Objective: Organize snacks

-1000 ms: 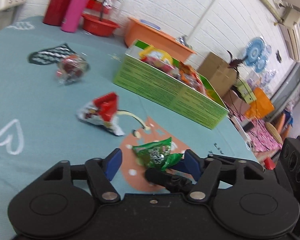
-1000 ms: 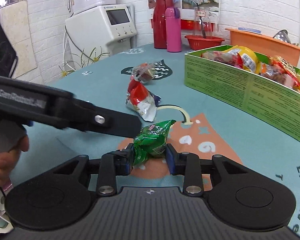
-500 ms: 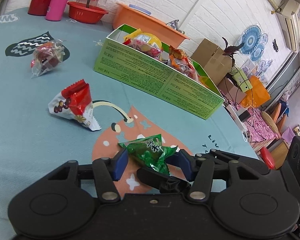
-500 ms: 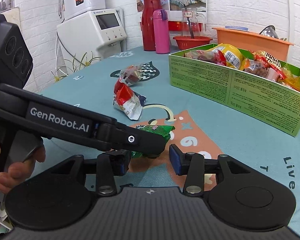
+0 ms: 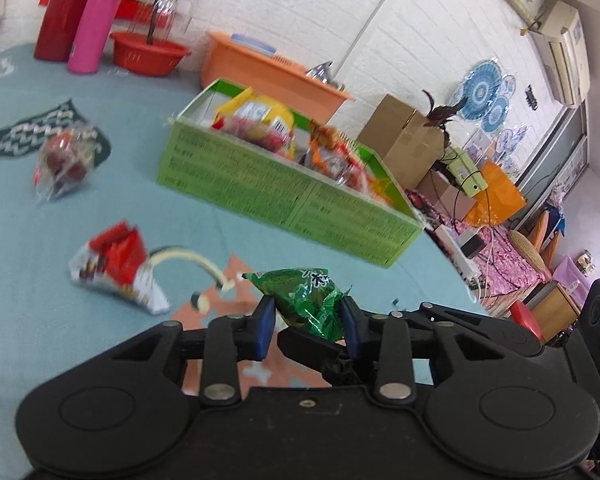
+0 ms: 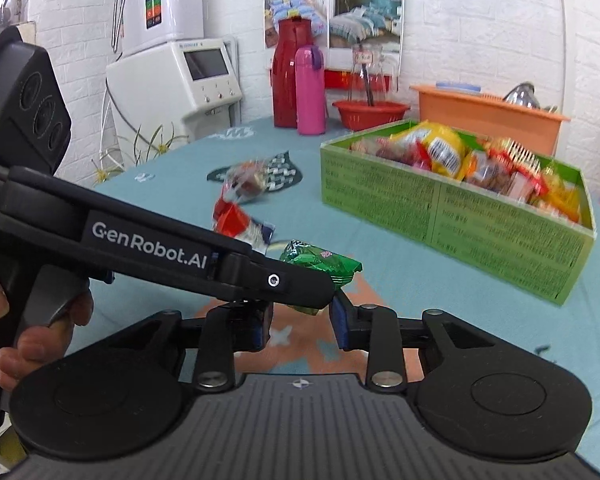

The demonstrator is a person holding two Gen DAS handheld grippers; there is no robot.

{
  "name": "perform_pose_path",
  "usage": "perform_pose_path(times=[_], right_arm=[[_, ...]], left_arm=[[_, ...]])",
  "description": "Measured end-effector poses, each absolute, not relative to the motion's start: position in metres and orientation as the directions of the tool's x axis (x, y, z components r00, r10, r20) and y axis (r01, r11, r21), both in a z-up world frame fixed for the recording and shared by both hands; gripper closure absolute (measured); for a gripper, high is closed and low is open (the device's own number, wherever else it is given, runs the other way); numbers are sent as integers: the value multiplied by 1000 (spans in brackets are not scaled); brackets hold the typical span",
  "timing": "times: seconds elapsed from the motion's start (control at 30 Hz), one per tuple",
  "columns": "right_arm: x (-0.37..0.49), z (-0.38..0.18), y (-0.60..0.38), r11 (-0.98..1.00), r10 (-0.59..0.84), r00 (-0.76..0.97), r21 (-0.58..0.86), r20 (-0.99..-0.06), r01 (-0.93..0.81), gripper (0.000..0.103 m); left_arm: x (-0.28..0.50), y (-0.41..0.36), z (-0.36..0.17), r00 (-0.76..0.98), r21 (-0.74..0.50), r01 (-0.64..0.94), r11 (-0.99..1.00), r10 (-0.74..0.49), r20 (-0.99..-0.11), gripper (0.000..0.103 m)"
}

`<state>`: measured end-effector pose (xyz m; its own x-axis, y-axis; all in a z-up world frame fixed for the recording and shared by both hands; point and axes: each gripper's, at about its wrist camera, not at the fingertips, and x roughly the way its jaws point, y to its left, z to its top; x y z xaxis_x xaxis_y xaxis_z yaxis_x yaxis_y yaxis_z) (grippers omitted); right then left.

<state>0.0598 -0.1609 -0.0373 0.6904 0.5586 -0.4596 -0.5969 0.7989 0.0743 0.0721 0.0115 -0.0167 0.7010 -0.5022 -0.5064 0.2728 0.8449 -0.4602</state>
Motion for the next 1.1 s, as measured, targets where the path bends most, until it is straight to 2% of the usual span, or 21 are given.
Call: perform_pose_path(times=[0.37,0.77,0.83,0.87,0.9,0.93,0.97,1.1], right_arm=[[104,4,-174,848,506,804,11,-314,-529,49],[165,11,-186,890,447,856,28,-260,-456,49],[175,6,-186,893,442,859,33,-260,-449,49],[179,2,-185,895,437,861,29,-261,-446,48],[183,-3,-183,896,433,862,20,-264,-444,45],[188,-8,-181,894,432,858,7,-278,-448,25],[191,-14,-179,894,425,854,-6,-299,-447,0],[180,-26,-180,904,387,870,-62,-304,-424,0]], left_arm=[[131,-13,31,740,-408,356,841,-520,-426,33],[206,-26,37,729,-401,393,828,-546,-412,33],[215,-28,31,727,-392,393,832,-542,-423,30],[220,-28,26,725,-378,388,841,-532,-439,24],[224,-30,21,723,-361,379,852,-516,-459,1],[227,-31,17,726,-344,363,866,-494,-479,0],[225,-29,14,738,-328,343,880,-469,-486,0],[207,-20,14,766,-322,344,882,-462,-447,0]])
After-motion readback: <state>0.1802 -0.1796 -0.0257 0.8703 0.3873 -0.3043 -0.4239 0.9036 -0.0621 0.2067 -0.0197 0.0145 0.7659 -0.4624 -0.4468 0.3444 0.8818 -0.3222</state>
